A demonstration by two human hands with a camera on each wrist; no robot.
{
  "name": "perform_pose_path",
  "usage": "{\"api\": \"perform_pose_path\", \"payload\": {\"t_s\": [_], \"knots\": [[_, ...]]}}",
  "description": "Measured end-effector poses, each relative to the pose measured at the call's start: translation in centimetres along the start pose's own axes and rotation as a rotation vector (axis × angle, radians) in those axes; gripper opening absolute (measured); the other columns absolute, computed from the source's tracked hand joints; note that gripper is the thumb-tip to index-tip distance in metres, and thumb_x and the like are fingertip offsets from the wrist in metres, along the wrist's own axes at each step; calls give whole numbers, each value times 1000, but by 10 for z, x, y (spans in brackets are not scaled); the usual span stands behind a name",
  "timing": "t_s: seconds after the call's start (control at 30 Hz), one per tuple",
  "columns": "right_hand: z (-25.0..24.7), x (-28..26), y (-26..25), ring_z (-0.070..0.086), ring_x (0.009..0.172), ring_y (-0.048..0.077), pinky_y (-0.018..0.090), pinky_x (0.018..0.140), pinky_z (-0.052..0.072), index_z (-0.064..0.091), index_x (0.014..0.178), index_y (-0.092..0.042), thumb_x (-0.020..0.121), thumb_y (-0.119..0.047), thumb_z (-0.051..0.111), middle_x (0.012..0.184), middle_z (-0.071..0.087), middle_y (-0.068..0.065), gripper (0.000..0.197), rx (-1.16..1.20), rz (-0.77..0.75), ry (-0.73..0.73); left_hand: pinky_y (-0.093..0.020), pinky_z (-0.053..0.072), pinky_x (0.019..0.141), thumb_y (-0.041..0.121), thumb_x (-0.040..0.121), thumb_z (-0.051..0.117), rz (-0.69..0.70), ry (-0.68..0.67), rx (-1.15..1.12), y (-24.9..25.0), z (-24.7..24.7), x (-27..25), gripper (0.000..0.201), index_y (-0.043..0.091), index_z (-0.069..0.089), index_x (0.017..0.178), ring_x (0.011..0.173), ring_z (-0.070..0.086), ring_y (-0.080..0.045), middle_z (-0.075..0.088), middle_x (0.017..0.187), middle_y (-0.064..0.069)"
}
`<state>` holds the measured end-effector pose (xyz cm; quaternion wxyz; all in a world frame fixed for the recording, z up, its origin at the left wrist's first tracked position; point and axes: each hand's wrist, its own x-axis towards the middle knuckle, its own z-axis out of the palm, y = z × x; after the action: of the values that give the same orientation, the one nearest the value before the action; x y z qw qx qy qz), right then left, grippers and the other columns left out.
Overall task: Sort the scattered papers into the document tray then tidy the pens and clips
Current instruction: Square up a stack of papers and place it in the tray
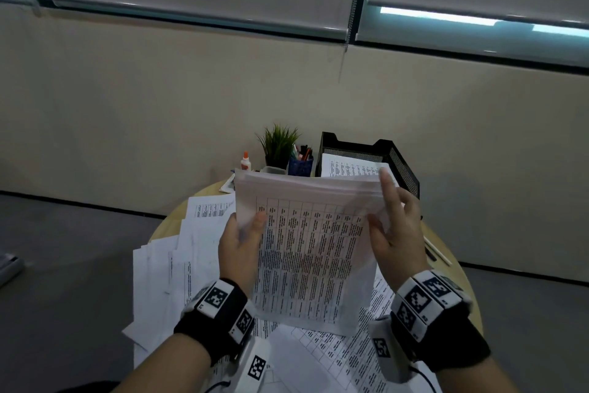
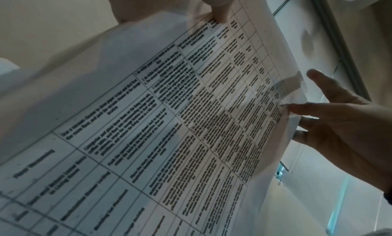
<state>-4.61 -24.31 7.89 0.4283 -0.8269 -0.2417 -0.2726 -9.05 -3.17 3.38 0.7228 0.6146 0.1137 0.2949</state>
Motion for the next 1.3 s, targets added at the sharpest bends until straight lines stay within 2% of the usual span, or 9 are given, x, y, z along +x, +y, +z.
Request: {"api": "perform_pose_path", "payload": {"t_s": [0.13,0.3,0.47,0.77,0.87,0.97,1.1,1.2,1.3], "knots": [[-7,-5,-6,37,117,17,28,97,40,42,131,-49,88,1,56,136,33,14,67,-68,-57,-33,-31,52,86,32,89,59,2,-4,-16,0,-2,-7,37,16,55,122,102,65,-12,69,110,2],[-8,-9,-4,48,103,16,14,83,44,40,124,-42,86,2,60,124,36,2,61,-50,-137,39,-19,49,75,27,89,59,11,-11,-24,2,-6,-8,30,20,57,118,93,66,-2,70,105,6],[-10,-13,-9,55,104,27,38,82,54,40,123,-43,86,-1,61,126,37,-5,60,-7,-91,59,-30,52,83,34,87,61,22,1,20,2,-10,-9,27,21,62,110,93,67,-6,72,100,7],[18,-53,24,70,92,18,30,75,58,66,105,-17,88,-17,60,97,74,-2,18,693,573,-143,-31,51,86,41,85,60,-27,-39,14,-1,-18,-10,32,21,64,110,96,67,-9,72,102,5],[38,-71,37,69,96,18,44,88,52,63,115,-18,86,-29,60,106,73,-1,30,761,713,-155,-33,49,83,43,83,61,-210,-125,-29,-16,-26,-12,31,27,62,109,97,65,-11,70,105,6],[52,-78,36,70,94,19,36,73,55,60,119,-15,78,-37,69,108,72,2,48,883,786,-96,-37,51,79,39,84,60,-339,-114,-90,-30,-29,-18,30,20,63,108,96,66,-21,70,104,-2],[62,-68,31,70,93,26,45,78,55,63,106,-13,67,-47,74,105,72,10,53,952,814,-18,-49,47,93,37,82,62,-248,-34,-149,-24,-21,-16,31,19,65,108,104,64,-26,71,106,-3],[58,-50,29,65,103,32,56,89,49,61,110,-14,67,-54,74,109,70,11,61,939,777,-13,-35,50,75,28,91,57,-230,-13,-158,-16,-14,-4,12,19,66,91,83,67,-16,72,85,2],[48,-36,31,64,94,36,52,84,50,62,98,-15,64,-64,73,95,68,17,61,766,640,-29,-35,42,74,50,78,65,-169,19,-59,-20,-19,6,42,9,59,84,78,58,-19,63,83,-7]]}}
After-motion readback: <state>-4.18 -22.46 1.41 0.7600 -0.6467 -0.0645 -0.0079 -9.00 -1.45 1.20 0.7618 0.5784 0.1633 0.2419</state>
